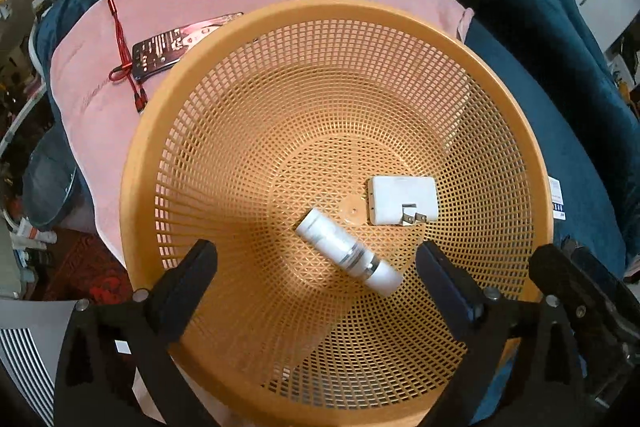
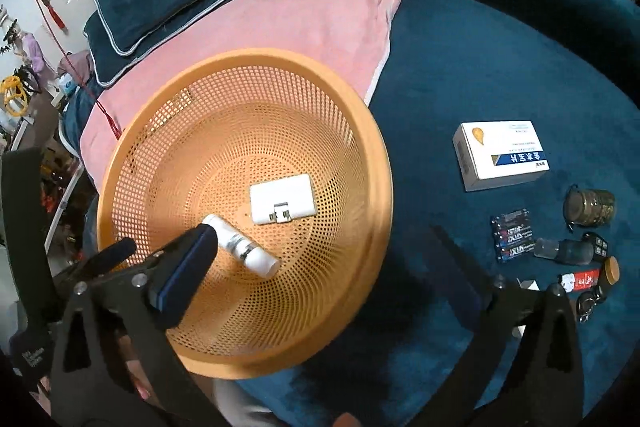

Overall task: Organize rigid objects
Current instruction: 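Withdraw both tools from the basket back toward the remaining items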

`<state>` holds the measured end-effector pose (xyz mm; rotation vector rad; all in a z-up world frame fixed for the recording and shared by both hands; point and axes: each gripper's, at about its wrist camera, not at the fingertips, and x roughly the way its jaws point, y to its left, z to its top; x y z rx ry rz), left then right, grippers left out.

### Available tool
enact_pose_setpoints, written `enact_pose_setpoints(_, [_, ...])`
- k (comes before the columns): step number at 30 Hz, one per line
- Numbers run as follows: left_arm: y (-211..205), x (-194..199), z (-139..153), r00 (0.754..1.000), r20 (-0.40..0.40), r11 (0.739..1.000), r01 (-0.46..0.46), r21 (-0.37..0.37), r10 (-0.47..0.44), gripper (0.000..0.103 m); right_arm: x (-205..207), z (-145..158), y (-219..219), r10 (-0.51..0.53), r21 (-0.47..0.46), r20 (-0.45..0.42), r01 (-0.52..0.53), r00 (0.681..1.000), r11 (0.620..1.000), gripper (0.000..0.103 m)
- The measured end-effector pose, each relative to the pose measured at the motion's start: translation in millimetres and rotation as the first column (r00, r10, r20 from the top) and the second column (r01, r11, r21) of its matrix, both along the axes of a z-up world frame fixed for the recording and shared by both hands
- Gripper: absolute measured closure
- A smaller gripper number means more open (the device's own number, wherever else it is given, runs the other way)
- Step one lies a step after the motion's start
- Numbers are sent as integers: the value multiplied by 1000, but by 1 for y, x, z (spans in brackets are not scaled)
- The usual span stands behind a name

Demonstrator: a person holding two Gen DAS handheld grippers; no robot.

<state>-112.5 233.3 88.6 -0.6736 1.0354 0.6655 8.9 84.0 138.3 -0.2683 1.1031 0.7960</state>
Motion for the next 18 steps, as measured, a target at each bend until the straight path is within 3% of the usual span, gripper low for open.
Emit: enact_pose_setpoints(18, [-4, 5, 2, 1000, -9, 1000, 3, 2, -3, 3, 6, -2, -17, -32, -11, -26, 32, 999, 999, 0])
